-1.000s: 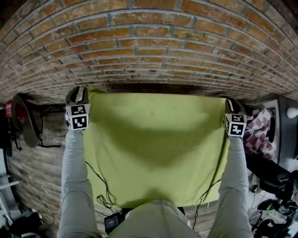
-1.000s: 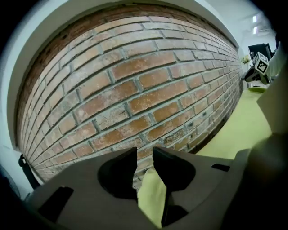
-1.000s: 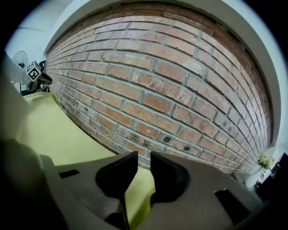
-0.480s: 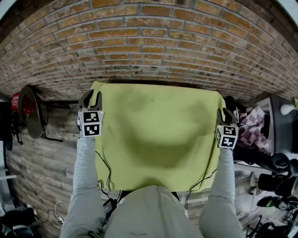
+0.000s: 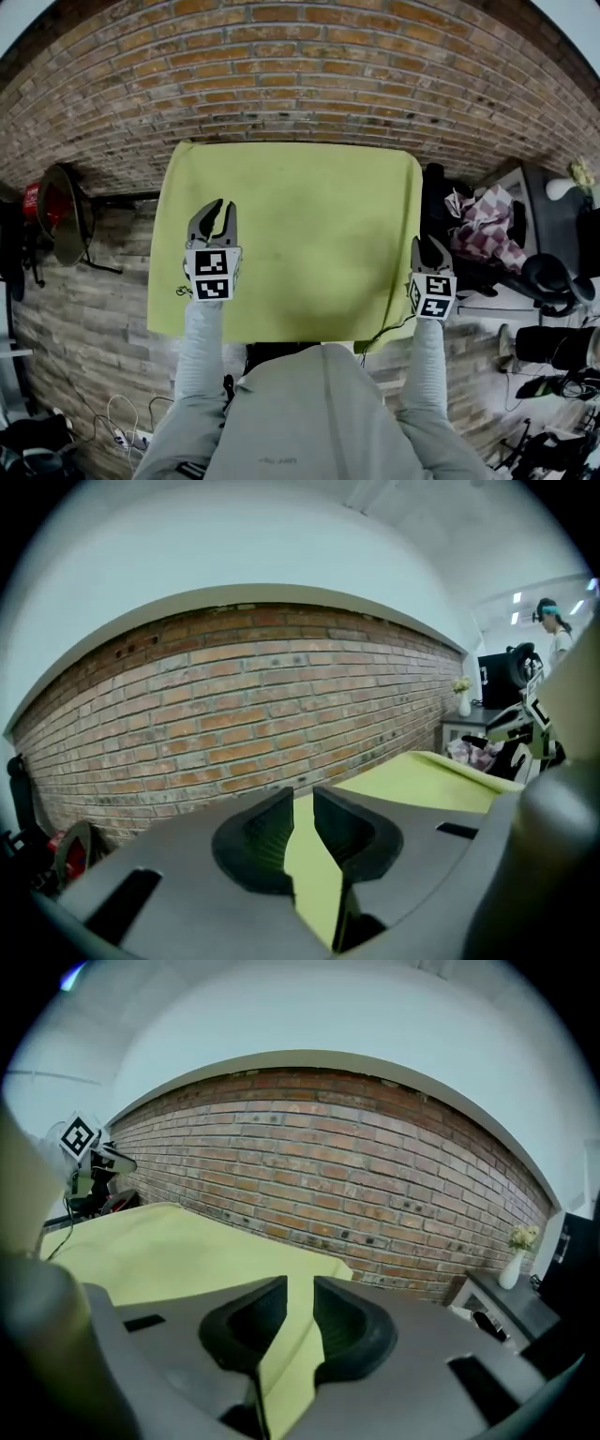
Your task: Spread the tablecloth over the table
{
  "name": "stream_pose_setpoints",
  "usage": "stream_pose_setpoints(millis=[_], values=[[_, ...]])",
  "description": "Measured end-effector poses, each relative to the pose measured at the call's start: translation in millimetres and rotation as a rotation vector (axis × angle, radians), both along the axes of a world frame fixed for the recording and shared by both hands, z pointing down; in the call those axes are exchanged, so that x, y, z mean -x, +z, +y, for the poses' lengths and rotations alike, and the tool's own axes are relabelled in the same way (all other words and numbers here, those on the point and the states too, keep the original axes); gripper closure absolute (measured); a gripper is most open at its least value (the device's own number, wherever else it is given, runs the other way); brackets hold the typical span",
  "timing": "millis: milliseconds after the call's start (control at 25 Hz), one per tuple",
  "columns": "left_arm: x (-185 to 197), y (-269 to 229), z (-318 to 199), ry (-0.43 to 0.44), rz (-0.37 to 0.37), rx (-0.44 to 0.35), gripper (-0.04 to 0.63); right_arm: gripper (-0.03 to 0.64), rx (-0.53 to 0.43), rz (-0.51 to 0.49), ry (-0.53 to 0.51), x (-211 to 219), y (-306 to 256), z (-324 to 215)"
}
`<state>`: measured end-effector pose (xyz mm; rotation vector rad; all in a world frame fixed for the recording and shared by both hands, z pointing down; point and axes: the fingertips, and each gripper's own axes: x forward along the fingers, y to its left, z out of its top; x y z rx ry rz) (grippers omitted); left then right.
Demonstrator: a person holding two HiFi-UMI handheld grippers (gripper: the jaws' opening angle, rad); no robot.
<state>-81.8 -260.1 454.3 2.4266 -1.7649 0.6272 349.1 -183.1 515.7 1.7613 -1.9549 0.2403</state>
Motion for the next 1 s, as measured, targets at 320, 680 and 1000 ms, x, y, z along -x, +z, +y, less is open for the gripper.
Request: stream_pose_setpoints(millis=[320, 680, 1000], values=[[-88, -5, 82, 0.113, 0.116, 0.01, 0.526, 0.546, 0.056, -0.025, -0.043, 22, 23, 91], [-167, 17, 156, 0.257, 0.202, 0.08, 0.558, 0.544, 0.233, -0.071, -0.027, 19, 91, 183], [-223, 37, 195, 0.382, 0.197, 0.132, 0.566, 0.506, 0.351, -0.165, -0.053, 39, 131, 217]])
